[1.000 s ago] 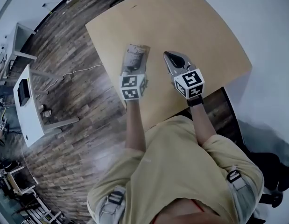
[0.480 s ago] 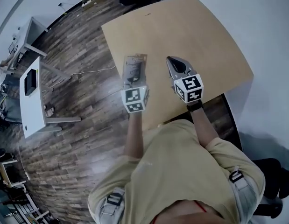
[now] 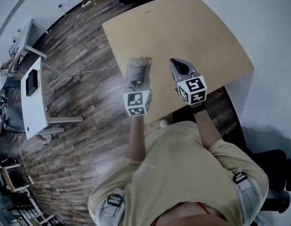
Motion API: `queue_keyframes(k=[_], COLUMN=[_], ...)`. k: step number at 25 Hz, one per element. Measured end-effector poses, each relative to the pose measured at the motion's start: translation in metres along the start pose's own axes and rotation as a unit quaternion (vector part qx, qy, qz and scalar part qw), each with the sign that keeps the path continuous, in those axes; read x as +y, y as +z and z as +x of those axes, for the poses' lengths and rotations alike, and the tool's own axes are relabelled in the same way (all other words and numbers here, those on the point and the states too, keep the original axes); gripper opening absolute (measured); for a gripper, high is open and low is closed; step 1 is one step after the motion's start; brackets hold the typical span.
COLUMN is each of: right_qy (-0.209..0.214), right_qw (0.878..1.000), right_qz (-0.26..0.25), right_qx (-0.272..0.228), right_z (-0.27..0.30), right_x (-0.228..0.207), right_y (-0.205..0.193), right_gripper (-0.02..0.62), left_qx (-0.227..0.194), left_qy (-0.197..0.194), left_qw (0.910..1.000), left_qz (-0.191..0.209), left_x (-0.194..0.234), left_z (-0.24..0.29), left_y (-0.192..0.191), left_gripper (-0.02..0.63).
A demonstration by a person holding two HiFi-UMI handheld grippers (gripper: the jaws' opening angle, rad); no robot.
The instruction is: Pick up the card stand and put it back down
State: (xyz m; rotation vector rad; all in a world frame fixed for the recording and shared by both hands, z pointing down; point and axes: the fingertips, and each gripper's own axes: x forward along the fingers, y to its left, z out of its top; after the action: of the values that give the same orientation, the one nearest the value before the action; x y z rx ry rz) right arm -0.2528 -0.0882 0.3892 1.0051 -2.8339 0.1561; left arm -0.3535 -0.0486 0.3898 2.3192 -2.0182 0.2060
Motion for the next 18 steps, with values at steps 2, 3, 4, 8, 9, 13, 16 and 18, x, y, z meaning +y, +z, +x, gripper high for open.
queue_keyframes(k=[2,3,4,8,9,13,16,18], right_qy=[-0.007,-0.012,-0.020,-0.056,-0.067,-0.129,-0.162,-0.188], right_qw=[1.000,1.000,1.000,0.998,0.998,0.991,0.986,0.981], right_qz=[0.000,0.001,0.002,0.001,0.001,0.018,0.031,0.054], right_qx=[0.004,0.005,0.005,-0.002,-0.004,-0.017,-0.014,-0.004], right_z=[-0.010,-0.015,-0.021,-0.058,-0.070,-0.129,-0.169,-0.194], right_x=[-0.005,-0.010,-0.018,-0.064,-0.079,-0.149,-0.196,-0.223], right_y=[-0.006,-0.009,-0.012,-0.008,-0.005,0.008,0.000,-0.015], right_gripper=[0.006,0.006,0.006,0.006,0.006,0.006,0.006,0.006], left_qx=[-0.003,-0.004,-0.006,-0.006,-0.007,-0.008,-0.005,0.010], left_qy=[-0.013,-0.023,-0.037,-0.100,-0.114,-0.180,-0.213,-0.224], left_qw=[0.9999,0.9997,0.9993,0.9950,0.9934,0.9834,0.9758,0.9727], left_qz=[0.001,0.002,0.003,0.003,0.006,0.021,0.049,0.058], left_x=[-0.012,-0.020,-0.031,-0.089,-0.107,-0.187,-0.247,-0.280], left_z=[0.003,0.007,0.014,0.048,0.058,0.089,0.107,0.117], left_y=[-0.002,-0.003,-0.002,0.006,0.009,0.029,0.028,0.019], left_gripper=[0.081,0.081,0.081,0.080,0.080,0.080,0.080,0.078])
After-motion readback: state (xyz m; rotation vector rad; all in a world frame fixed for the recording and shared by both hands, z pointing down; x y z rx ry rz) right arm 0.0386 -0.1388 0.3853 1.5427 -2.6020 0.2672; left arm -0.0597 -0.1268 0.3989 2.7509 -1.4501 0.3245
